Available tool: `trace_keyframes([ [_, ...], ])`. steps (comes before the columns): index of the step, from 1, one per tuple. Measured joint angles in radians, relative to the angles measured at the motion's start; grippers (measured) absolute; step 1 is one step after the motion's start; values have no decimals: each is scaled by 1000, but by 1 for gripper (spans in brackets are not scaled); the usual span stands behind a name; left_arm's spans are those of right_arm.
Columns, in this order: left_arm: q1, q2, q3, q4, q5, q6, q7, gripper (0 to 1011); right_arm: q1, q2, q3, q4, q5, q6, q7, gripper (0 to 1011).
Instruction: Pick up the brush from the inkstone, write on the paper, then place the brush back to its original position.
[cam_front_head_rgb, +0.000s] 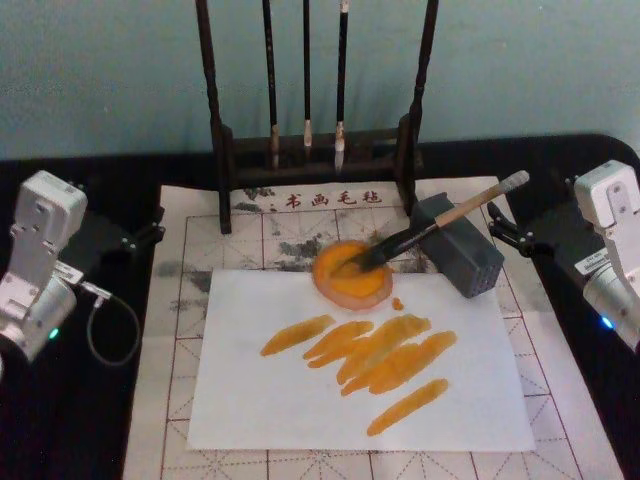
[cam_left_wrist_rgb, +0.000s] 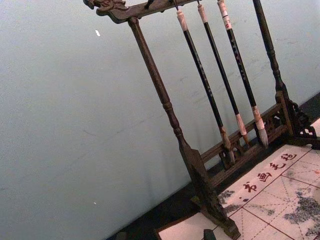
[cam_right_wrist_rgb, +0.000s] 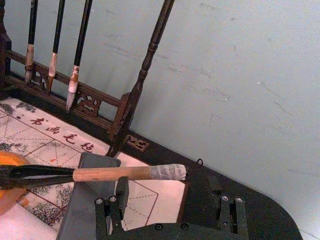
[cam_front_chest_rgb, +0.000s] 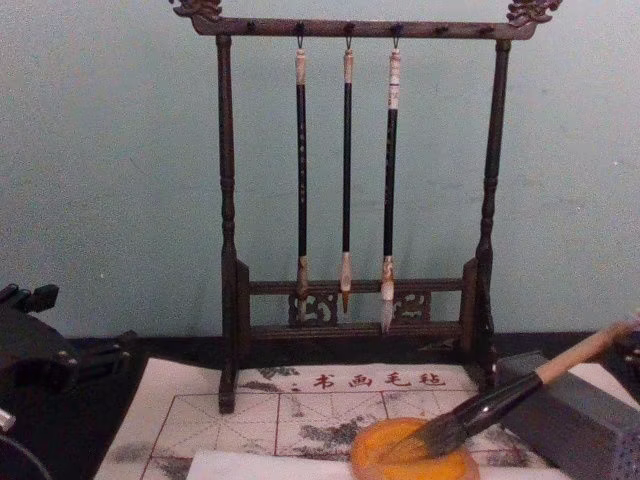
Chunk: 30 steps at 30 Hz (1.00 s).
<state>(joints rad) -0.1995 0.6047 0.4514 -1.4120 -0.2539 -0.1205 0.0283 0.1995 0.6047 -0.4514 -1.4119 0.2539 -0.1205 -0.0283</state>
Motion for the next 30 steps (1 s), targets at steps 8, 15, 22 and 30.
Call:
trace_keyframes([
  [8,0,0,0,0,0,0,0,1001,0,0,0,0,0,0,0,1000],
  [15,0,0,0,0,0,0,0,1001,0,0,0,0,0,0,0,1000],
  [22,0,0,0,0,0,0,0,1001,0,0,0,0,0,0,0,1000],
  [30,0,0,0,0,0,0,0,1001,0,0,0,0,0,0,0,1000],
])
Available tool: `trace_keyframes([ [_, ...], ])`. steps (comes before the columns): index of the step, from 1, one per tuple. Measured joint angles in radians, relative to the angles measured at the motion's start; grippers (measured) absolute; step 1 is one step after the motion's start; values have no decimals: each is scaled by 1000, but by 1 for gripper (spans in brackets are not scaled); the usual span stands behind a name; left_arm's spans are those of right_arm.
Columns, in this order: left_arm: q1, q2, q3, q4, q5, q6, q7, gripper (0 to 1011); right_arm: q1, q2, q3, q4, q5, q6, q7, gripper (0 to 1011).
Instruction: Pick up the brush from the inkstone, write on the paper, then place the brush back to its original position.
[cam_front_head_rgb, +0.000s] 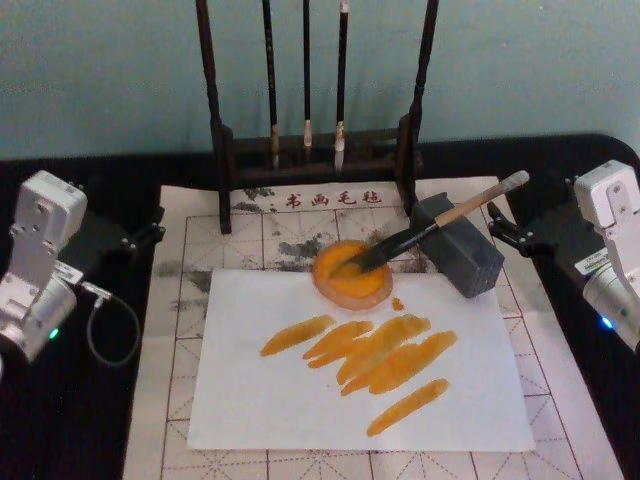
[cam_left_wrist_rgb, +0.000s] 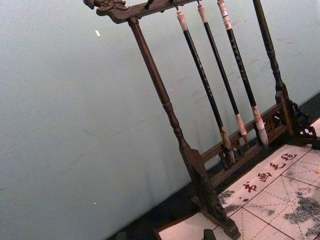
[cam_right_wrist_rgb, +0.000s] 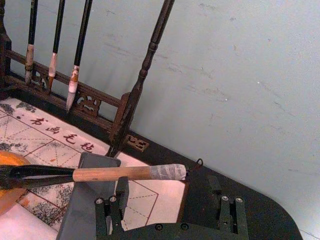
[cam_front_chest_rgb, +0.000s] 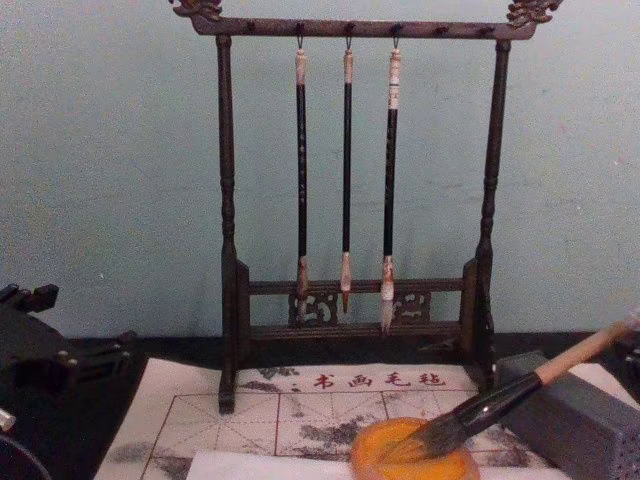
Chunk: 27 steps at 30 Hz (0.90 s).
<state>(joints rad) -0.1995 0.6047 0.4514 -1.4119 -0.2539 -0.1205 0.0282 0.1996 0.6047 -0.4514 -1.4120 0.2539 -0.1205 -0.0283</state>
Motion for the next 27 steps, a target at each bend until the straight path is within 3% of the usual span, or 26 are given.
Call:
trace_keyframes([
  [27,0,0,0,0,0,0,0,1001,0,0,0,0,0,0,0,1000],
])
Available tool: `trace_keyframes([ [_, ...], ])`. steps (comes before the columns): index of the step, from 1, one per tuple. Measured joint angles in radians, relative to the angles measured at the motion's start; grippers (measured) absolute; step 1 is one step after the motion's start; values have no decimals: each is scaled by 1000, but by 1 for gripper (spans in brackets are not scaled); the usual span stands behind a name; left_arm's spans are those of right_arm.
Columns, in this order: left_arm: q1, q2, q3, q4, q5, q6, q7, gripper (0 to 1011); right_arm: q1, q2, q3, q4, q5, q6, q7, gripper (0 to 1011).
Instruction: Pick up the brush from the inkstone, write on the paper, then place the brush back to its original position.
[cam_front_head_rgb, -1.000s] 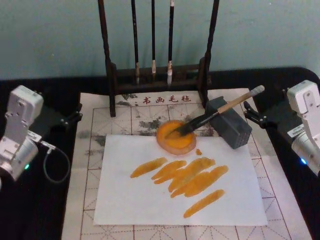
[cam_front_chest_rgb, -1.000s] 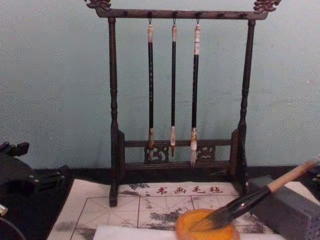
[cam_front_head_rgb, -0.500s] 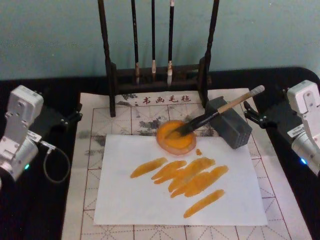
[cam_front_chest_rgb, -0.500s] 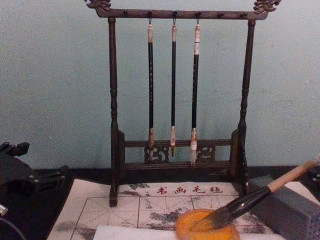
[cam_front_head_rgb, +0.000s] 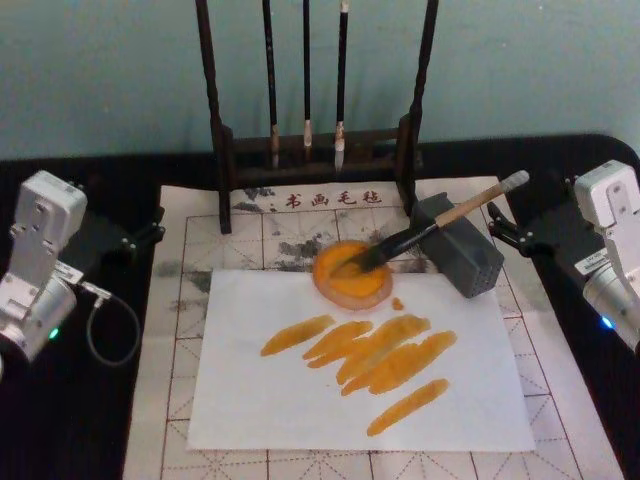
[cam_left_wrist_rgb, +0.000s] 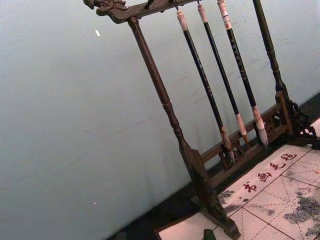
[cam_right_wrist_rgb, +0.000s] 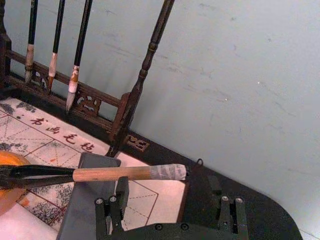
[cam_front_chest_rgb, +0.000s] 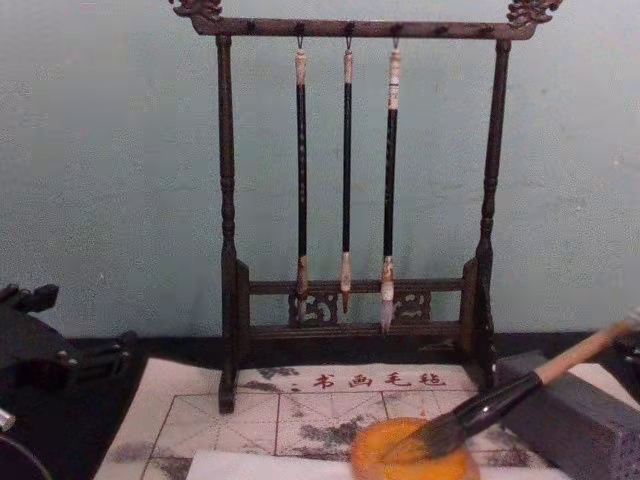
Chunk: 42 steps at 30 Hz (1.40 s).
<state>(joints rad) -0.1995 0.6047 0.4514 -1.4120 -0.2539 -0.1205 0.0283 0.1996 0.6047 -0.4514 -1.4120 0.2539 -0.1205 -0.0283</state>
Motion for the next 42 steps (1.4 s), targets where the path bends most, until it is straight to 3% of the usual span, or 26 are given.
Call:
trace_keyframes([
  [8,0,0,0,0,0,0,0,1001,-6,-6,13,-2,1,-4,6,1000],
  [18,0,0,0,0,0,0,0,1001,-47,-26,79,-25,76,-28,56,1000],
  [27,0,0,0,0,0,0,0,1001,-87,-62,160,-40,240,-12,148,1000],
  [34,0,0,0,0,0,0,0,1001,-101,-105,220,-24,387,40,236,1000],
  [42,0,0,0,0,0,0,0,1001,-100,-147,264,6,496,103,310,1000],
])
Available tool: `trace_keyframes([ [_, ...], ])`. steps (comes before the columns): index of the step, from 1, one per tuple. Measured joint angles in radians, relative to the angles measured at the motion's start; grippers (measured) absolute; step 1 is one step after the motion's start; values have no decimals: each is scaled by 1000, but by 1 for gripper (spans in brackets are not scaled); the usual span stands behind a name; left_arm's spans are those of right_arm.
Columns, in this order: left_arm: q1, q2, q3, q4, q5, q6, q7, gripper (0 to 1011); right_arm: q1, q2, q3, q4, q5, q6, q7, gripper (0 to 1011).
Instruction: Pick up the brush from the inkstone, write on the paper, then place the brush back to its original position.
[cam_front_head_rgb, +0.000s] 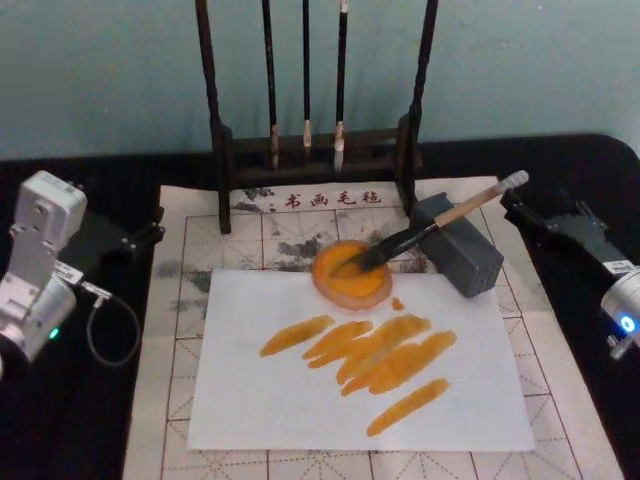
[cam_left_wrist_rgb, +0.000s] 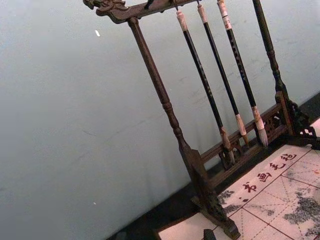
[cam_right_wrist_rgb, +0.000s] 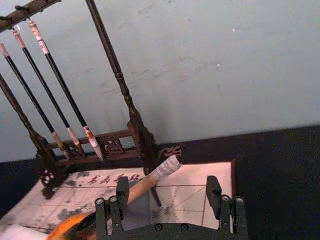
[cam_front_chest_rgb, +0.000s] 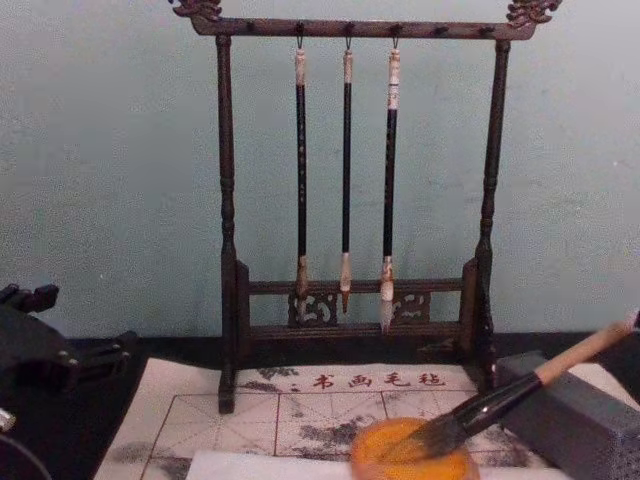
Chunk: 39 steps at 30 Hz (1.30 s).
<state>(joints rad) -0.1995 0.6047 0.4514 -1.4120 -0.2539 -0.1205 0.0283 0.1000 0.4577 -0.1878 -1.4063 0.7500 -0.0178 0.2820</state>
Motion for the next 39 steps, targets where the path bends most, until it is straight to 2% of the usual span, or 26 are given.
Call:
trace_keyframes([
  [10,0,0,0,0,0,0,0,1001,29,-34,16,45,81,63,67,1000],
  [23,0,0,0,0,0,0,0,1001,93,-65,-4,127,200,128,117,1000],
  [25,0,0,0,0,0,0,0,1001,96,-67,-4,132,208,131,119,1000],
  [31,0,0,0,0,0,0,0,1001,127,-96,-1,186,292,162,148,1000],
  [39,0,0,0,0,0,0,0,1001,139,-123,12,224,377,176,179,1000],
])
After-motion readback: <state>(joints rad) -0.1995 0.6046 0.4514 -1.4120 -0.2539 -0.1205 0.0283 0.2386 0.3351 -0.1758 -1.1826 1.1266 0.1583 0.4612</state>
